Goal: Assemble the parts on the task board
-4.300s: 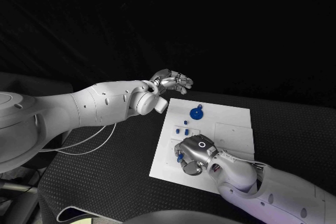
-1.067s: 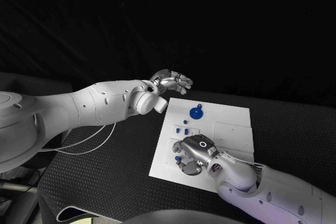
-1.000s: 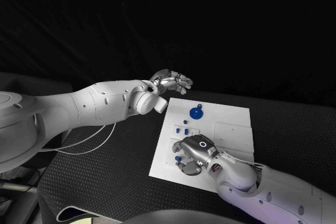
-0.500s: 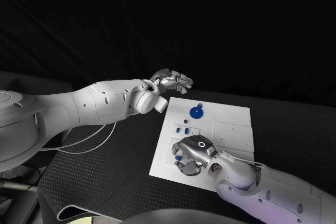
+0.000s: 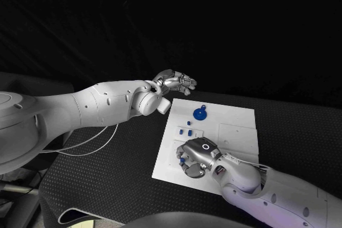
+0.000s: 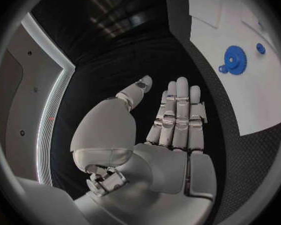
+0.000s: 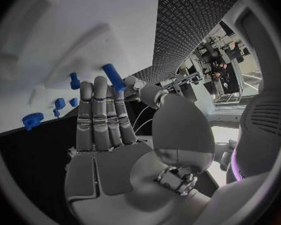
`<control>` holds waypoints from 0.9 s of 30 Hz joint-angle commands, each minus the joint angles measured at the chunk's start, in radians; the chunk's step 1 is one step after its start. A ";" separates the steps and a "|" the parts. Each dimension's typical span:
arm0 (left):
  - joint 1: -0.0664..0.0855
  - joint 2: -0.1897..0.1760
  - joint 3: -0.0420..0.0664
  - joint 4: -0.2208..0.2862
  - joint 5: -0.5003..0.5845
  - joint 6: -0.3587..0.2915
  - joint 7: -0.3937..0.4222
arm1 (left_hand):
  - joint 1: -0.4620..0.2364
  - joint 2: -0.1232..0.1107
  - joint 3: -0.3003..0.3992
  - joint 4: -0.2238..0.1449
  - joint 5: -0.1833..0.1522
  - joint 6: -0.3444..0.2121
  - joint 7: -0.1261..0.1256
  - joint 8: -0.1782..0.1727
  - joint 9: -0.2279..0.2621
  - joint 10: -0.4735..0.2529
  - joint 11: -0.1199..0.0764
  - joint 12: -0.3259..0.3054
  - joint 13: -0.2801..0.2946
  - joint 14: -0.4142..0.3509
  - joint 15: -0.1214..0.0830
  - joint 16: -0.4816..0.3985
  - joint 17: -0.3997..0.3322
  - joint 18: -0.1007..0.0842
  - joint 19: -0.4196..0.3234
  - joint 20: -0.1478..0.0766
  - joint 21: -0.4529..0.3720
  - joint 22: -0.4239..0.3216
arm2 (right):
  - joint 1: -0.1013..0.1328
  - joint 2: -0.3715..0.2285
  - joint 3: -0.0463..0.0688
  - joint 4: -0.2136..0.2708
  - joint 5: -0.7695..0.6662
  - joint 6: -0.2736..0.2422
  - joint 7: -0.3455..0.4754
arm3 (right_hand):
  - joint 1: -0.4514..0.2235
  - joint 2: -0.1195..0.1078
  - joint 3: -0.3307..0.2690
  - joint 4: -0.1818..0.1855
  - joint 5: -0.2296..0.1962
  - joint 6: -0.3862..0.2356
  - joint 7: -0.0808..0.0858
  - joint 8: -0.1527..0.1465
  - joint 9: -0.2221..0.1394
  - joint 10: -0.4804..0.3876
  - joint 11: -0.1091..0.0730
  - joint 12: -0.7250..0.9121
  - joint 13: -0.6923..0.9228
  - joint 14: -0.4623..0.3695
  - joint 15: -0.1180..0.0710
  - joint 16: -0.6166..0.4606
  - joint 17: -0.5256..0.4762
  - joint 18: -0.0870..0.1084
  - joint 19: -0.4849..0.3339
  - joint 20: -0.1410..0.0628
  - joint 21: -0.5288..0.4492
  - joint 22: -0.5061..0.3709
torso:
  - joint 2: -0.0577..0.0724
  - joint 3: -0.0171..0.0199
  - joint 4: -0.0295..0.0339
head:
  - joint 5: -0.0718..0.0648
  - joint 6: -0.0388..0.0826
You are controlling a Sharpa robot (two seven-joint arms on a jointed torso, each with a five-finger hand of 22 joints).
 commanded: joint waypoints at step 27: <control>0.001 0.001 0.001 0.000 0.005 0.015 0.003 | -0.010 -0.003 0.000 0.005 -0.005 -0.014 0.002 -0.005 -0.002 -0.010 0.002 -0.001 -0.002 0.003 0.005 -0.007 0.003 0.001 0.003 0.007 -0.007 0.011 | -0.001 -0.010 0.000 0.006 0.033 -0.059 0.018 | -0.081 -0.070 -0.123 -0.065 -0.004 -0.087 0.019 -0.048 -0.017 -0.076 0.019 0.004 -0.019 -0.006 0.015 -0.002 0.011 0.018 -0.017 0.005 0.008 0.007 | 0.000 -0.0001 -0.0005 | -0.002 0.000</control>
